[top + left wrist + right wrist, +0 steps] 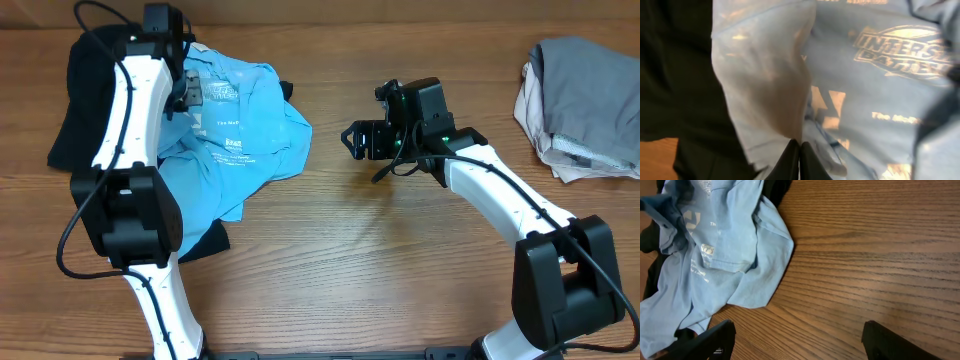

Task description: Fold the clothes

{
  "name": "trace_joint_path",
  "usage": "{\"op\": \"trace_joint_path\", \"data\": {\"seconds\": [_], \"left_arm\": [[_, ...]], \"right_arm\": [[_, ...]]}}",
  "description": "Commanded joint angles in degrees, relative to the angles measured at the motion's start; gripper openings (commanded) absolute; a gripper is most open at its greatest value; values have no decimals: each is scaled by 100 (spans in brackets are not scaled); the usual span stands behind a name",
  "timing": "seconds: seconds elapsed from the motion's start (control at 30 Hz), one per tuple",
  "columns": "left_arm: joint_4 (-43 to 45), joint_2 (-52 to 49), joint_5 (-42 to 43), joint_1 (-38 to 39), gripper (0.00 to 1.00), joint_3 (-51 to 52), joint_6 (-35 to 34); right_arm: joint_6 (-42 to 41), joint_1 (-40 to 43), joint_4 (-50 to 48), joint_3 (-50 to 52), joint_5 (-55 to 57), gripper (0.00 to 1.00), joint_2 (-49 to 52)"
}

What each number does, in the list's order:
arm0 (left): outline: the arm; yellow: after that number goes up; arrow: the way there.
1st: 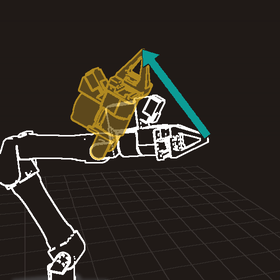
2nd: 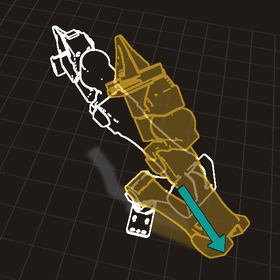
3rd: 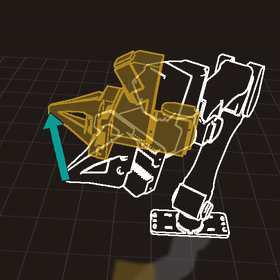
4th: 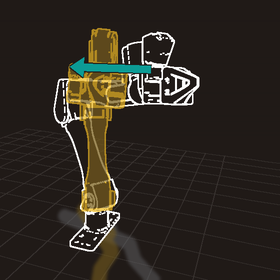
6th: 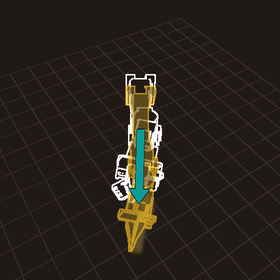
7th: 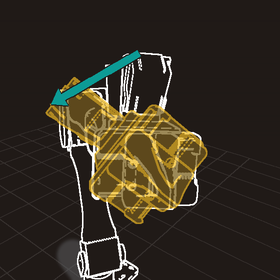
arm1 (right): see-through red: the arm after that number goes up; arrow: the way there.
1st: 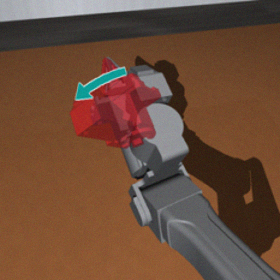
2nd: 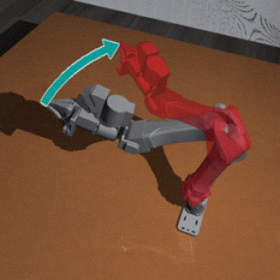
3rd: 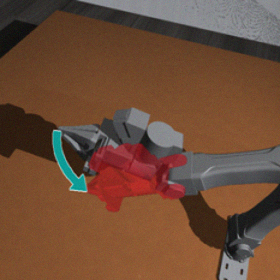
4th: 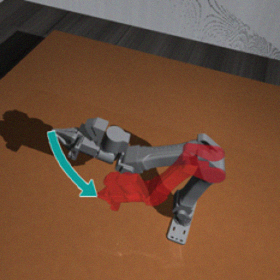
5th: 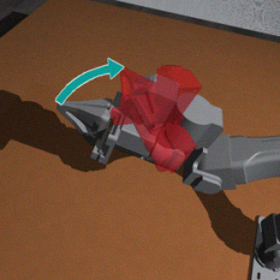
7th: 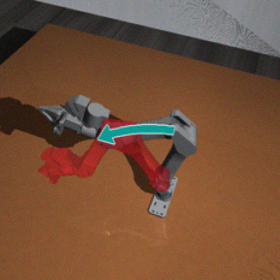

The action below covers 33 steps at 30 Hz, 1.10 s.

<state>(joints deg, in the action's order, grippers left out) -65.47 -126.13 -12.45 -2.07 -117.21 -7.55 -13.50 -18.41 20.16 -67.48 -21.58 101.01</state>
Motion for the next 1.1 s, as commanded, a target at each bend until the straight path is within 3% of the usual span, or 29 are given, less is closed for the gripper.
{"op": "trace_joint_path", "data": {"seconds": [0.0, 0.27, 0.43, 0.53, 0.77, 0.9, 1.07], "left_arm": [[-278, 28, 407, 267, 4, -446, 31], [-369, 28, 1434, 1482, 4, -1325, 20], [1209, 9, 3169, 2476, 4, -1421, -531], [2463, -13, 3429, 3195, 4, -1421, -1115], [4419, -13, 3397, 4369, 4, -1421, -1331], [4916, -13, 3351, 4723, 4, -1421, -1554], [4903, -11, 3453, 4833, 4, -1421, -1585]], "right_arm": [[37, 155, 0, -192, -109, 82, -160], [33, 1473, 651, -625, -1187, 79, -1204], [39, 2621, 1331, -955, -1268, 80, -2063], [42, 3383, 1585, -960, -1329, 80, -2629], [225, 3982, 2017, -960, -1327, 80, -3082], [330, 3993, 2120, -960, -1318, 80, -3088], [330, 4044, 2107, -960, -1303, 80, -3088]]}}
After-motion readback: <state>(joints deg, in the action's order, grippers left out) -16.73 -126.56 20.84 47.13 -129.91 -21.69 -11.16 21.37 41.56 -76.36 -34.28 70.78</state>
